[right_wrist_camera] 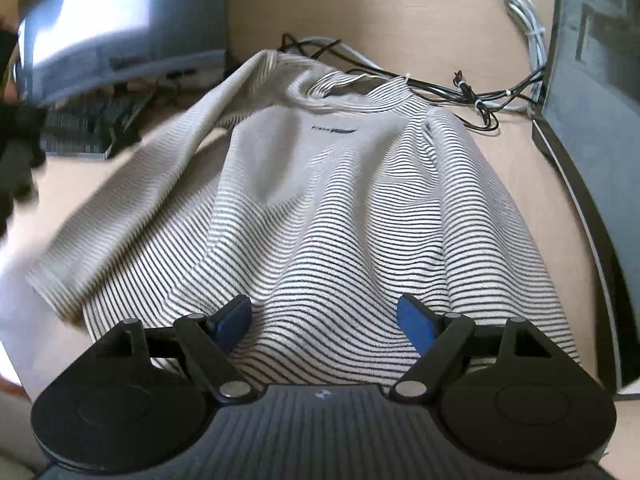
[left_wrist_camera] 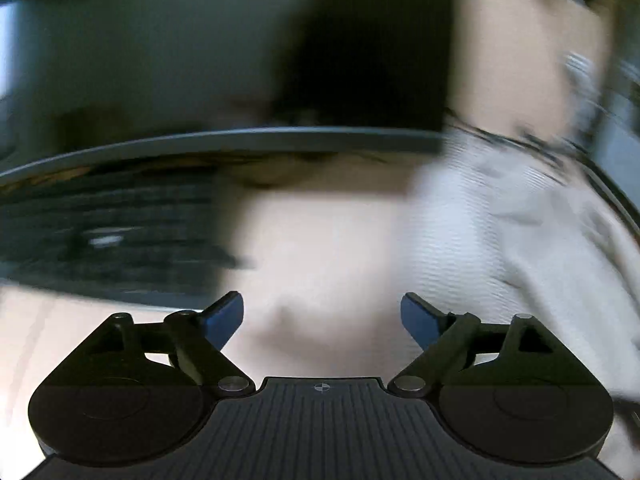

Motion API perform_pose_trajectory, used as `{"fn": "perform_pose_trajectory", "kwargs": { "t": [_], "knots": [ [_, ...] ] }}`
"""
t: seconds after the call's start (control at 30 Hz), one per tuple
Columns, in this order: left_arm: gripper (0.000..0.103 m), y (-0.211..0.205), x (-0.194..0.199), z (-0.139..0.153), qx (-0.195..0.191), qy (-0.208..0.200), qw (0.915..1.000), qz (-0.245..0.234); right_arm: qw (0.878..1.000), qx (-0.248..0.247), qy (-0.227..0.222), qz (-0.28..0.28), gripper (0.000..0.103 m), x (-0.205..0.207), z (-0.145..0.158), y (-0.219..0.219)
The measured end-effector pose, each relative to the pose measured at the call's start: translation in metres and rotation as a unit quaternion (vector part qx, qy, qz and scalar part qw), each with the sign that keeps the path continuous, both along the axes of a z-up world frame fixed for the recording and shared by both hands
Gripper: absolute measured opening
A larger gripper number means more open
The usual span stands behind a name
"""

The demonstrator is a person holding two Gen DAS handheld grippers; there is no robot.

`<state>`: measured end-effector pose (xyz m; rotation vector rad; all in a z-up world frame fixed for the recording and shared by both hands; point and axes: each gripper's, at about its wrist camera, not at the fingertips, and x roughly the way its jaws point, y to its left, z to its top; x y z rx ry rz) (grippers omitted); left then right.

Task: Fold clothes
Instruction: 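Lay the shirt flat on the desk and open both grippers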

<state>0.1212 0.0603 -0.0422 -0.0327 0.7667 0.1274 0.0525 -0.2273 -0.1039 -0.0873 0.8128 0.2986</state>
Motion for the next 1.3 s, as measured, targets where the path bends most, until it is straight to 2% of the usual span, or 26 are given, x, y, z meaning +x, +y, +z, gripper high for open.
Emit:
{"fn": "perform_pose_trajectory", "kwargs": {
  "t": [0.1, 0.2, 0.27, 0.37, 0.43, 0.5, 0.6, 0.73, 0.83, 0.97, 1.07, 1.2, 1.23, 1.27, 1.3],
  "knots": [
    [0.092, 0.017, -0.01, 0.015, -0.033, -0.012, 0.9993, 0.013, 1.0, 0.001, 0.01, 0.0, 0.081, -0.006, 0.004, -0.001],
    [0.094, 0.006, -0.026, 0.028, -0.075, -0.021, 0.9962, -0.039, 1.0, 0.007, 0.016, -0.003, 0.081, -0.01, 0.011, -0.002],
    [0.095, -0.015, -0.035, 0.032, -0.11, -0.023, 0.9883, -0.104, 0.999, 0.03, 0.006, -0.017, 0.08, -0.011, 0.021, -0.003],
    [0.095, -0.054, -0.041, 0.019, -0.149, 0.004, 0.9692, -0.196, 0.998, 0.058, -0.01, -0.036, 0.08, -0.012, 0.031, -0.001],
    [0.095, -0.077, -0.042, -0.001, -0.143, 0.031, 0.9604, -0.237, 0.997, 0.066, 0.005, -0.042, 0.081, -0.009, 0.026, 0.006],
    [0.095, -0.085, -0.039, -0.026, -0.117, 0.066, 0.9643, -0.228, 0.997, 0.059, 0.03, -0.047, 0.081, -0.011, 0.013, 0.016],
    [0.095, -0.075, -0.045, -0.034, -0.096, 0.052, 0.97, -0.217, 0.998, 0.016, 0.019, -0.053, 0.082, -0.031, 0.005, 0.032],
    [0.095, -0.057, -0.051, -0.037, -0.096, 0.04, 0.9755, -0.194, 0.997, -0.001, 0.01, -0.077, 0.082, -0.057, 0.003, 0.039],
    [0.095, -0.052, -0.058, -0.032, -0.099, 0.042, 0.9776, -0.181, 0.996, -0.011, 0.005, -0.083, 0.082, -0.058, 0.001, 0.038],
    [0.095, -0.047, -0.061, -0.029, -0.109, 0.049, 0.9786, -0.168, 0.997, -0.018, 0.003, -0.08, 0.089, -0.049, -0.002, 0.033],
    [0.095, -0.041, -0.074, -0.016, -0.111, 0.049, 0.9812, -0.15, 0.996, -0.013, 0.002, -0.084, 0.089, -0.043, -0.001, 0.03],
    [0.1, -0.055, -0.103, 0.009, -0.063, 0.03, 0.9921, -0.105, 0.993, 0.022, -0.027, -0.11, 0.09, -0.067, 0.017, 0.018],
    [0.101, -0.061, -0.112, 0.015, -0.058, 0.029, 0.9933, -0.096, 0.992, 0.029, -0.037, -0.116, 0.094, -0.075, 0.022, 0.015],
    [0.102, -0.067, -0.121, 0.021, -0.055, 0.028, 0.9941, -0.089, 0.991, 0.035, -0.047, -0.122, 0.102, -0.083, 0.027, 0.012],
    [0.102, -0.072, -0.129, 0.026, -0.054, 0.026, 0.9949, -0.082, 0.989, 0.042, -0.057, -0.127, 0.103, -0.09, 0.032, 0.01]
  ]
}}
